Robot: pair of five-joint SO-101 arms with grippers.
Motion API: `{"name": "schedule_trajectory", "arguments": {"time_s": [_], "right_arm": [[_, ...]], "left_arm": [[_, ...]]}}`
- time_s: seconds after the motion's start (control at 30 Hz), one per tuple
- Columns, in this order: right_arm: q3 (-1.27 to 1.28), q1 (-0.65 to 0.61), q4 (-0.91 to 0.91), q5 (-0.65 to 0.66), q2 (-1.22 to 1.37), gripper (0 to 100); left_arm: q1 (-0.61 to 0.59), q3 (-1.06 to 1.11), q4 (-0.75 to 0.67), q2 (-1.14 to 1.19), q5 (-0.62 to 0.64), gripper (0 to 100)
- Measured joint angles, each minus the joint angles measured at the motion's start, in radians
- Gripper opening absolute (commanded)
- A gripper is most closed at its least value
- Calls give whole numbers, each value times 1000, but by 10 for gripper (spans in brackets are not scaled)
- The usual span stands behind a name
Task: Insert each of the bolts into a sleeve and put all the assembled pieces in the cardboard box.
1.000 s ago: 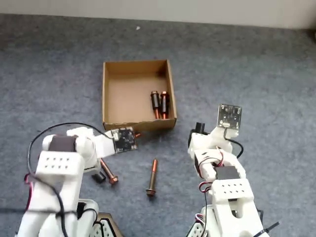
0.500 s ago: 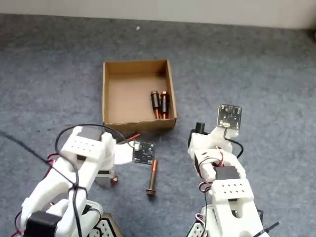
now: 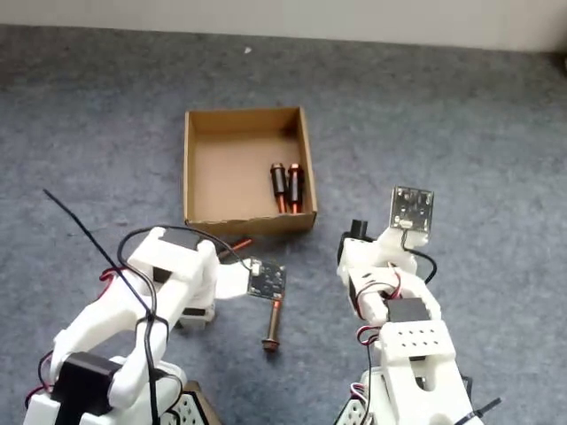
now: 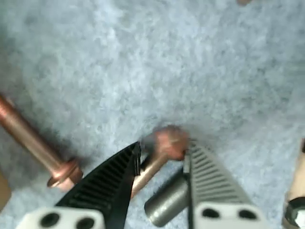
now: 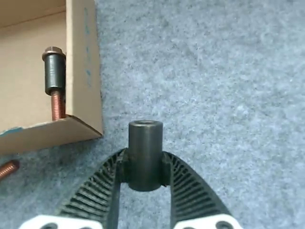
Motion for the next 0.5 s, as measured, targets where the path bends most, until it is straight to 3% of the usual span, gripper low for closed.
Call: {"name": "schedule_trajectory", "arguments": {"time_s": [0.5], "right_arm": [[0,0,0,0,0,5]], "left_arm": [[110,-35,-83,2,210,66]]}}
